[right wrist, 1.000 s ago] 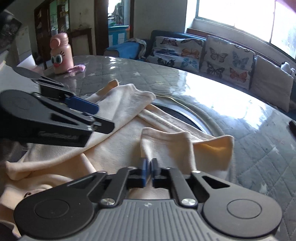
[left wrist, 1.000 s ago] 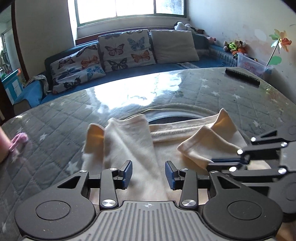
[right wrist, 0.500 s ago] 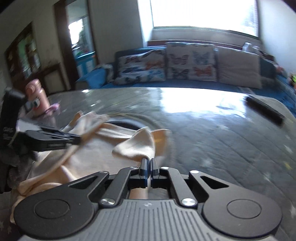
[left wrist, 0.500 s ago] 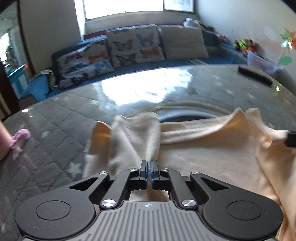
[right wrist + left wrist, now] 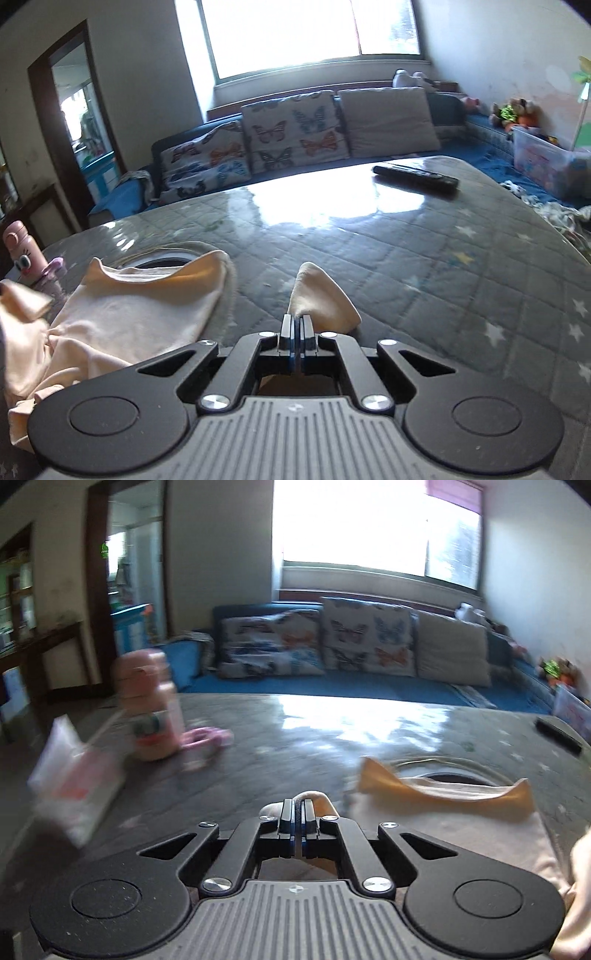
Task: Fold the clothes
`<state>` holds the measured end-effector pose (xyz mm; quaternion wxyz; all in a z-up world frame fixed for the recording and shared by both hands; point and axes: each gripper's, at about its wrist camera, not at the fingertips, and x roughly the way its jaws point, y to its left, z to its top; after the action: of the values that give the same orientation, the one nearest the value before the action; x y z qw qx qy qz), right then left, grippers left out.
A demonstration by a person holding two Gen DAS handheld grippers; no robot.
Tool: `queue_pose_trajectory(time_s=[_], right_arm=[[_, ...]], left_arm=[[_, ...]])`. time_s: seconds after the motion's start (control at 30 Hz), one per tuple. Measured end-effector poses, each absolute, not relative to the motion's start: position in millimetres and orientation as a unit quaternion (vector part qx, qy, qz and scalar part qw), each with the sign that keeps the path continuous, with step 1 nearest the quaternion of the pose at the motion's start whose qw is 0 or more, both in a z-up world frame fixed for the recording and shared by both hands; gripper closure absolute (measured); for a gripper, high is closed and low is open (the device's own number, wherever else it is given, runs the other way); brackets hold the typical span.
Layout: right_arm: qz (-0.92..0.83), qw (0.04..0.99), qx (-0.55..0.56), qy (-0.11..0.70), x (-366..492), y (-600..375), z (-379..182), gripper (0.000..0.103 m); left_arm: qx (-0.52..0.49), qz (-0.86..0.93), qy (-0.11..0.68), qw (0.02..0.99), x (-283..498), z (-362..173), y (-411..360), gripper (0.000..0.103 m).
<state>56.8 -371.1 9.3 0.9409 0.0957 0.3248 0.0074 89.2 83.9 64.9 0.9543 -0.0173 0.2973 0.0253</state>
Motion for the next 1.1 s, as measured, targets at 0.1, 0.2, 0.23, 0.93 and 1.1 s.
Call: queue_pose_trajectory(time_s=[0.1,0.2,0.23,0.93,1.1], right_arm=[[-0.004,0.941,0.102,0.322,47,-377,8,0.101],[-0.015,0.942,0.107,0.319,39,-382,7,0.101],[-0.018,0.941,0.108,0.319,36,-384,7,0.101],[-0.072,0.925,0.096,0.362,37,-403,-15,0.075],[-0.079,0.919,0.073,0.380,47,-409,-20,0.075]], left_arm=[[-0.025,0.056,0.305,0.950,65,58,110,0.100],[-0.036,0.081,0.319,0.944,44,48,133,0.100],[-0.041,0.087,0.325,0.941,38,43,139,0.100],[-0.050,0.089,0.355,0.929,-6,33,156,0.092],[-0.042,0.040,0.346,0.936,-8,43,129,0.080]])
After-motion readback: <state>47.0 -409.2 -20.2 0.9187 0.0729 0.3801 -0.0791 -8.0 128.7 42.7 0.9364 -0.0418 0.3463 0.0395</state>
